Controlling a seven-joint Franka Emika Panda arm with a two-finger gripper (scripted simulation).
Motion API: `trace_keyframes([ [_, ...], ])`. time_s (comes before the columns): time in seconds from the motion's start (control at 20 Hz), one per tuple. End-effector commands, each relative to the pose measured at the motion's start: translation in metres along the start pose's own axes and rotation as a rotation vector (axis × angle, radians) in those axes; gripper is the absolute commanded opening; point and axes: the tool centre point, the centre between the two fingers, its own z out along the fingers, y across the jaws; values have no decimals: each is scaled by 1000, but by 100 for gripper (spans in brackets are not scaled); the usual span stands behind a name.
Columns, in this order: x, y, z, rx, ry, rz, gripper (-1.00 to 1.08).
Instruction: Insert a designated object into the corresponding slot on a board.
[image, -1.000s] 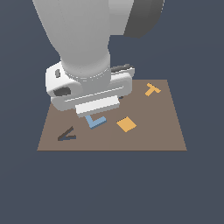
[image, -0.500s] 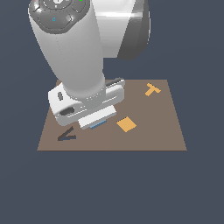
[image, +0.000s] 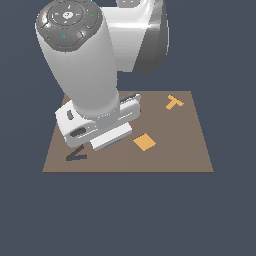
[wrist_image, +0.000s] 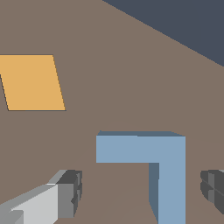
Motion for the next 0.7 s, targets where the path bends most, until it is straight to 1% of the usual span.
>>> trace_keyframes([
  [0.0,0,0,-2,-1,1,5,100],
  [0.2,0,0,0,-1,1,3,100],
  [0.6,0,-1,18,-1,1,5,100],
  [0.65,0,-1,18,-1,1,5,-100],
])
